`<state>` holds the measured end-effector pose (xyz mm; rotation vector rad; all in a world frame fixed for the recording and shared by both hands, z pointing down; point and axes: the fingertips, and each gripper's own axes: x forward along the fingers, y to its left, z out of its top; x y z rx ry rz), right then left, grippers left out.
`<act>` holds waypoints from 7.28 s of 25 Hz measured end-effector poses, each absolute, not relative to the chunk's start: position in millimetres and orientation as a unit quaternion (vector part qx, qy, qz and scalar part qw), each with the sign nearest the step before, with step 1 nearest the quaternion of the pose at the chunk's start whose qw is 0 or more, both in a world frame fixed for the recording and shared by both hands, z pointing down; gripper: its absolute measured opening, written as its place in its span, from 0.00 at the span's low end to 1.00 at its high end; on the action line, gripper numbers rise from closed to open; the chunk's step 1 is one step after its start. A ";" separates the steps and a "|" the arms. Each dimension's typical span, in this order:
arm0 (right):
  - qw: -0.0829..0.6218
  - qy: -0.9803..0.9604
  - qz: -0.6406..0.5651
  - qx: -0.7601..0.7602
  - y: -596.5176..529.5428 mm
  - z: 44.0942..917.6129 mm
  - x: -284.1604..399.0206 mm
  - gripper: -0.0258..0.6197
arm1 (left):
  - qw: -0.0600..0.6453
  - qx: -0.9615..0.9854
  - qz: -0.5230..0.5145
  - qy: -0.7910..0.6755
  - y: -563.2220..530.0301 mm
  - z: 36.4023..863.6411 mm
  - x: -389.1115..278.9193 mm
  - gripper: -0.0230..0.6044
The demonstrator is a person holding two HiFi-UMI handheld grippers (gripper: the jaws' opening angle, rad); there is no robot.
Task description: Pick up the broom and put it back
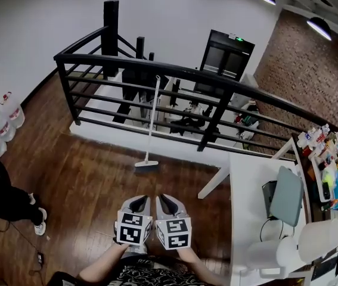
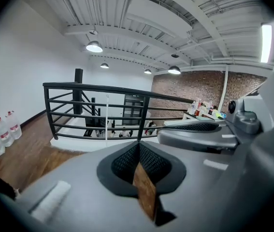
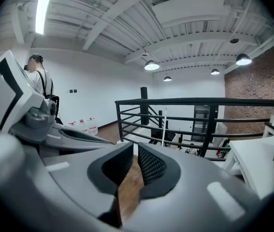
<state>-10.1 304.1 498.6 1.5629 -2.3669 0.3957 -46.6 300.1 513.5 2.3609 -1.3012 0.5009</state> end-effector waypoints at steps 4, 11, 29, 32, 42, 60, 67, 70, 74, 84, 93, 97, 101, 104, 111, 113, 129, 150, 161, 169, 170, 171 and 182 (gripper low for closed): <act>0.146 -0.816 0.137 0.541 273.5 496.1 -25.5 0.04 | 0.208 0.846 0.163 -0.463 267.4 511.6 -58.6 0.04; 0.146 -0.816 0.132 0.544 211.5 495.8 -23.5 0.04 | 0.205 0.845 0.157 -0.469 205.6 510.5 -55.7 0.04; 0.119 -0.839 0.145 0.511 -7.8 492.9 16.2 0.04 | 0.186 0.820 0.177 -0.512 -12.2 504.2 -18.3 0.04; 0.116 -0.840 0.147 0.509 -43.9 494.0 35.8 0.04 | 0.184 0.819 0.182 -0.512 -49.7 506.1 1.9 0.04; 0.101 -0.840 0.157 0.509 -126.5 499.5 86.9 0.05 | 0.194 0.804 0.194 -0.527 -128.7 515.6 30.1 0.04; 0.107 -0.852 0.125 0.497 -294.6 503.0 48.3 0.14 | 0.205 0.807 0.165 -0.529 -265.3 515.6 -0.7 0.04; 0.119 -0.839 0.140 0.512 -388.1 526.1 25.8 0.18 | 0.185 0.824 0.173 -0.507 -335.7 508.1 -22.3 0.04; 0.113 -0.826 0.157 0.530 -421.5 535.2 22.9 0.20 | 0.176 0.829 0.167 -0.504 -366.1 502.9 -29.4 0.04; 0.112 -0.814 0.168 0.545 -455.0 546.3 19.7 0.22 | 0.172 0.833 0.162 -0.500 -394.2 498.0 -34.5 0.04; 0.141 -0.785 0.201 0.568 -516.2 593.0 23.9 0.30 | 0.178 0.843 0.165 -0.480 -427.6 506.0 -53.1 0.04; 0.121 -0.756 0.248 0.593 -564.5 622.4 36.8 0.37 | 0.178 0.843 0.169 -0.479 -459.6 511.5 -67.2 0.04; 0.125 -0.748 0.253 0.601 -583.0 633.0 38.0 0.36 | 0.175 0.845 0.172 -0.476 -471.2 514.8 -72.5 0.04; 0.130 -0.739 0.257 0.609 -597.0 644.1 42.7 0.36 | 0.177 0.844 0.174 -0.476 -480.5 520.0 -77.6 0.04; 0.135 -0.736 0.251 0.614 -605.3 648.6 47.6 0.36 | 0.180 0.840 0.179 -0.480 -485.8 523.8 -81.0 0.04; 0.152 -0.746 0.233 0.605 -612.5 654.5 44.7 0.19 | 0.186 0.837 0.182 -0.481 -491.2 531.5 -84.7 0.04; 0.154 -0.747 0.233 0.603 -611.8 655.5 45.4 0.18 | 0.188 0.837 0.183 -0.481 -491.2 533.5 -83.9 0.04; 0.142 -0.756 0.216 0.601 -567.8 635.6 45.4 0.18 | 0.194 0.833 0.171 -0.490 -470.7 529.4 -74.0 0.04; 0.127 -0.776 0.190 0.588 -450.9 604.6 39.1 0.18 | 0.203 0.835 0.166 -0.483 -410.1 536.5 -47.0 0.04; 0.136 -0.797 0.188 0.557 -399.6 594.5 36.2 0.18 | 0.219 0.820 0.146 -0.509 -365.6 539.9 -42.9 0.04; 0.122 -0.819 0.149 0.541 -367.5 552.6 33.8 0.18 | 0.209 0.822 0.135 -0.512 -342.8 531.8 -26.9 0.04; 0.119 -0.821 0.142 0.540 -365.3 543.2 34.4 0.18 | 0.207 0.823 0.133 -0.513 -341.5 528.7 -25.3 0.04; 0.115 -0.823 0.135 0.540 -363.8 533.0 35.5 0.18 | 0.205 0.823 0.130 -0.514 -340.9 525.6 -24.1 0.04; 0.071 -0.836 0.067 0.540 -358.2 415.0 56.7 0.18 | 0.188 0.823 0.122 -0.522 -339.5 509.9 -19.9 0.04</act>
